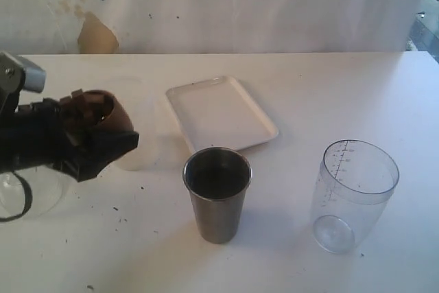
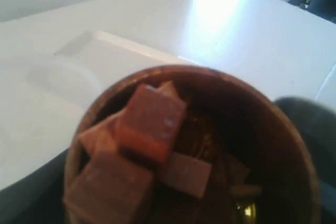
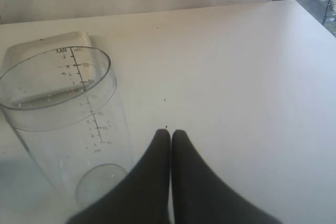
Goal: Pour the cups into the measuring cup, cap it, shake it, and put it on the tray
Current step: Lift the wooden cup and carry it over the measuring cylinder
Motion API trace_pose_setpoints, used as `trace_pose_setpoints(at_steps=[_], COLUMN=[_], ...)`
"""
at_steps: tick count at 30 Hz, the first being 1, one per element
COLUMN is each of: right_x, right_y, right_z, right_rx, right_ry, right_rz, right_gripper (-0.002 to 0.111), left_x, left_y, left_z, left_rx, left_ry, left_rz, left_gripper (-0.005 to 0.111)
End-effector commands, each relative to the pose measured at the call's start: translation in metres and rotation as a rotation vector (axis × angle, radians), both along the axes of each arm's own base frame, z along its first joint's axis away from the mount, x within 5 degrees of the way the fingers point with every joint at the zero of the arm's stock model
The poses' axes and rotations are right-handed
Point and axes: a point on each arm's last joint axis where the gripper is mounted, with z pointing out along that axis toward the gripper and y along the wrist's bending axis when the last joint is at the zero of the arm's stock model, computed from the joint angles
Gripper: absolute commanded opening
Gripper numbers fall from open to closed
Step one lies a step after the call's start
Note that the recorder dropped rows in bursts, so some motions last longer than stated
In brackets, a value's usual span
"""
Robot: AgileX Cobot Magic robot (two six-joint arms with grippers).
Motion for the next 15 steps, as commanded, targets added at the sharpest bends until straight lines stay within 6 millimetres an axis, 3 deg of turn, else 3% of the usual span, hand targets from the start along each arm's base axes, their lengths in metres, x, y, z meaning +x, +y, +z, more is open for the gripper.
trace_pose_setpoints(at_steps=[1,4,7,15], right_x=[0.0,0.0,0.0,0.0], right_y=[0.0,0.0,0.0,0.0], right_z=[-0.001,-0.001,-0.001,-0.001], right_rx=[0.003,0.003,0.003,0.003], right_ry=[-0.003,-0.003,-0.003,-0.003], right_rz=[-0.007,-0.007,-0.007,-0.007], right_gripper=[0.0,0.0,0.0,0.0], left_x=[0.02,0.034,0.047,0.07], left_y=[-0.028,-0.055,-0.082,-0.165], left_z=[0.038,0.058,0.064,0.064], left_rx=[-0.014,-0.033,-0.052,-0.032], left_ry=[-0.058,-0.095,-0.089,-0.116], left_rz=[-0.012,-0.057,-0.1,-0.206], left_gripper=[0.0,0.0,0.0,0.0])
